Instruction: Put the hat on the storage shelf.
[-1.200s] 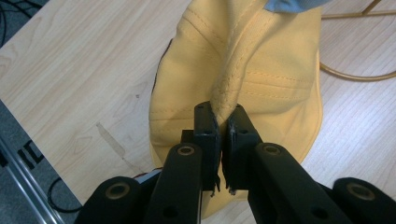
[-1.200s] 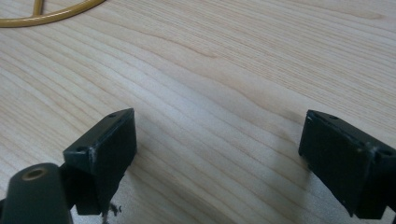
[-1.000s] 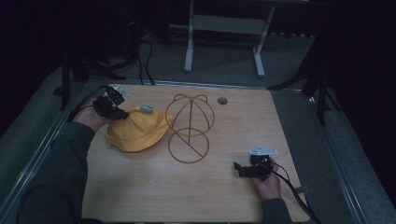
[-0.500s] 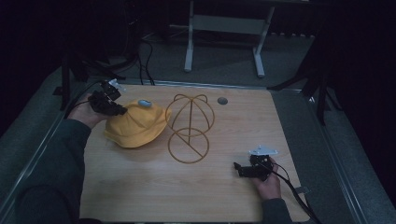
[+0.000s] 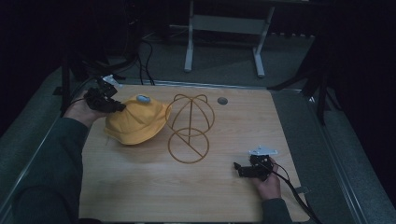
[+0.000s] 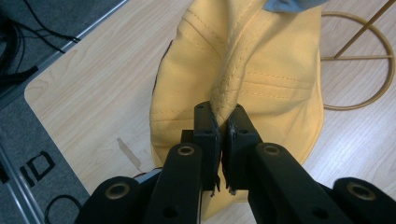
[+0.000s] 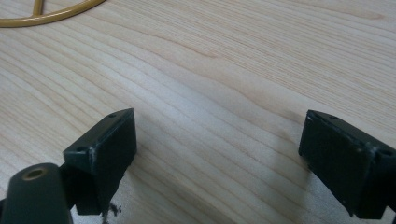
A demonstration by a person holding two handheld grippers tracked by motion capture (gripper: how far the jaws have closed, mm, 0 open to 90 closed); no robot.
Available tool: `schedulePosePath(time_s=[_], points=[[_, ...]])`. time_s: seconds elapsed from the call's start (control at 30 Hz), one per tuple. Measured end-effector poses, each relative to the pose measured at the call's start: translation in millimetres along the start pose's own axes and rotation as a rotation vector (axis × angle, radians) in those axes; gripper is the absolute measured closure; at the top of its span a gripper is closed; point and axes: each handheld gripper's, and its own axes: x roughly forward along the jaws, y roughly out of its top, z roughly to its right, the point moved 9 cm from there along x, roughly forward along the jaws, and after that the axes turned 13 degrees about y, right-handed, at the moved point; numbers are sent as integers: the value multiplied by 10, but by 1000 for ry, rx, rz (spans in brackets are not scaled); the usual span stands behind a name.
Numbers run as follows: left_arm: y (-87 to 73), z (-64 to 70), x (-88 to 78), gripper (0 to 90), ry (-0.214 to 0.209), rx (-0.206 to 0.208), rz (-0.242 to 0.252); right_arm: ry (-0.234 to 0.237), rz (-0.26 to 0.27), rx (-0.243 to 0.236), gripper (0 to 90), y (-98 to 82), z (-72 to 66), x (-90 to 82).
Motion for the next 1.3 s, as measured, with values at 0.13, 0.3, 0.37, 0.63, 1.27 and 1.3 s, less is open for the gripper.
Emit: schedulePosePath(time_s=[0.13,0.3,0.37,0.63,1.27,1.3], points=[[15,-19,-47,856,-3,-13,19,0,0,-1,112,0,1,0],[25,-52,-96,856,-4,-18,37,-1,1,-2,112,1,2,0],[26,-61,-114,856,-3,-21,43,0,1,-2,112,1,2,0],[65,-76,-174,856,-4,-42,75,0,1,-2,112,1,2,0],[119,-125,-345,856,-14,-58,130,0,1,-2,112,2,1,1],[119,-128,-352,856,-15,-55,133,0,2,-2,112,2,1,1]])
